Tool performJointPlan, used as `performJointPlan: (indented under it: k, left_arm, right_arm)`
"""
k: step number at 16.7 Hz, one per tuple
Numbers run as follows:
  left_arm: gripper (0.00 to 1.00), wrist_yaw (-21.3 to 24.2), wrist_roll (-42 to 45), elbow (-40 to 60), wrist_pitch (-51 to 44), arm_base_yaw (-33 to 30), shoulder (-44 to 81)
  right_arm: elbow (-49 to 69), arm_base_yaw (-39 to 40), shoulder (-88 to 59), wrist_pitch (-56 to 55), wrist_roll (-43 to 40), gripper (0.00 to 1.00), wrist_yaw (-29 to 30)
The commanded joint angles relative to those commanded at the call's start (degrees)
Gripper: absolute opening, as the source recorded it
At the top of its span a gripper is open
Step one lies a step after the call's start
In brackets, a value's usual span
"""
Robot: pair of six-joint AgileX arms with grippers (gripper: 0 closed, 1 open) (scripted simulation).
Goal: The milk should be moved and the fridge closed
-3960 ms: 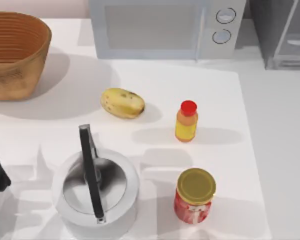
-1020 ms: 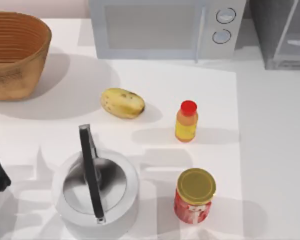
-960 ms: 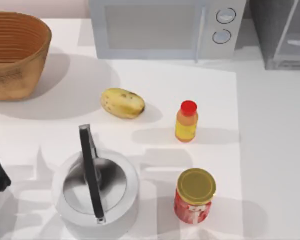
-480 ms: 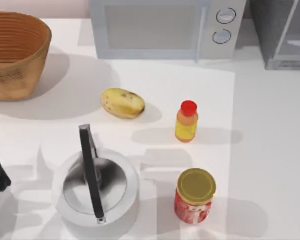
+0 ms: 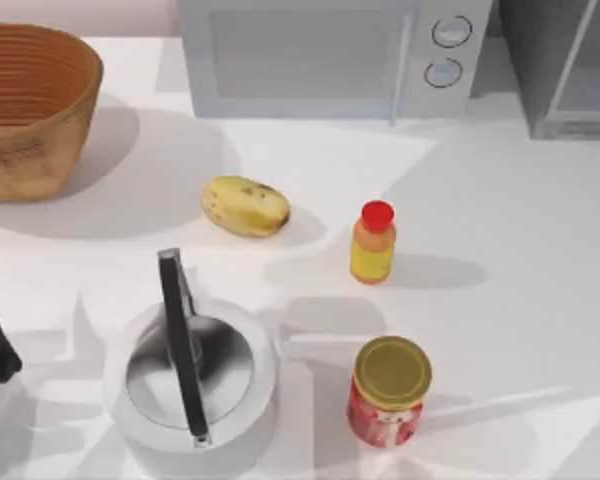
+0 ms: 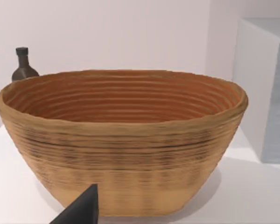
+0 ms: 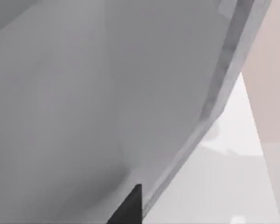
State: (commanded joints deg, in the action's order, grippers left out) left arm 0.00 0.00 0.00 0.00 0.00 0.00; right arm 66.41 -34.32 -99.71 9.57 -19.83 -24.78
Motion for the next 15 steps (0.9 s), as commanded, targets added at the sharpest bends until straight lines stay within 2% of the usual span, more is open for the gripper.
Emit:
performJointPlan:
  k: [4,7,10,15]
  left_arm:
    - [1.00,0.0,0.0,0.0,0.0,0.0,0.0]
    - [1.00,0.0,0.0,0.0,0.0,0.0,0.0]
    - [1.00,0.0,0.0,0.0,0.0,0.0,0.0]
    - [1.00,0.0,0.0,0.0,0.0,0.0,0.0]
  right_arm:
    - [-4.4,19.0,4.9,-6.9,10.4,1.00,12.8]
    - [-7.8,28.7,7.5,-10.5,16.4,1.00,20.4]
    - [-9.8,32.9,8.3,-12.0,19.5,1.00,24.3]
    - [-10.1,32.2,7.8,-11.8,19.4,1.00,24.7]
